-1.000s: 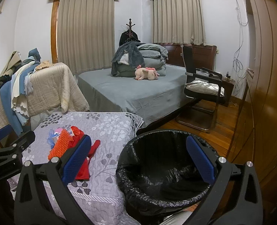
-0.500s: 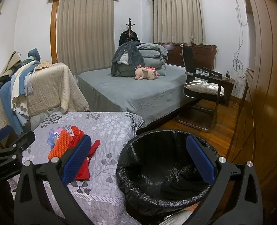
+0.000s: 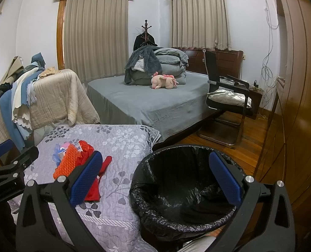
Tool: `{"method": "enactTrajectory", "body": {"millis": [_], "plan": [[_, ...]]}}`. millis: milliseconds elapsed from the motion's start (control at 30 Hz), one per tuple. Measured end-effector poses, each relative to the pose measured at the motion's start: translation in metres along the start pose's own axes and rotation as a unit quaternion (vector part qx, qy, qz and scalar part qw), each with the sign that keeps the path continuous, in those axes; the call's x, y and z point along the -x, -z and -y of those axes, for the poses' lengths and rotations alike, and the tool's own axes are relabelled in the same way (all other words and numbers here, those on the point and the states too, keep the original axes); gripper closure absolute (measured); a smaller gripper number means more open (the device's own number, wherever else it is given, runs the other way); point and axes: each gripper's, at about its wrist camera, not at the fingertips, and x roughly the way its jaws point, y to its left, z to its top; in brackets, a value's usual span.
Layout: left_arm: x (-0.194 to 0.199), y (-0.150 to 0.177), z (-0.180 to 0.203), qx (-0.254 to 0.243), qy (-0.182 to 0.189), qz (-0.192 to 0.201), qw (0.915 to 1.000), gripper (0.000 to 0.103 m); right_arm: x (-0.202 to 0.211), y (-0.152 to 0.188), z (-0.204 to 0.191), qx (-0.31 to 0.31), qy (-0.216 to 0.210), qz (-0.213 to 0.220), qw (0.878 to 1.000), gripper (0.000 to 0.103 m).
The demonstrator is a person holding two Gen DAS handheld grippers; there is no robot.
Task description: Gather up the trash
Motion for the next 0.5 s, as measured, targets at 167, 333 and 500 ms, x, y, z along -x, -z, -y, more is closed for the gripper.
{"method": "enactTrajectory", "body": {"millis": [167,333,500], "plan": [[-0.0009,-0.002,0.0027,0.0,-0.001,0.001,1.0,0.006,-0.0007,-0.0004,-0.0003,0.0,0.0,0.0,1.0,0.005],[0.0007,0.0015,-0.0003,0.0,-0.001,0.001,1.0,0.006,-0.0011,-0.0007,-0.0008,0.001,0.0,0.0,1.0,0.005],[-0.0013,-0.0031,0.0039,0.0,-0.001,-0.001,1.0,0.006,-0.0011,-0.0011,-0.001,0.0,0.0,-0.001,1.0,0.005]]}}
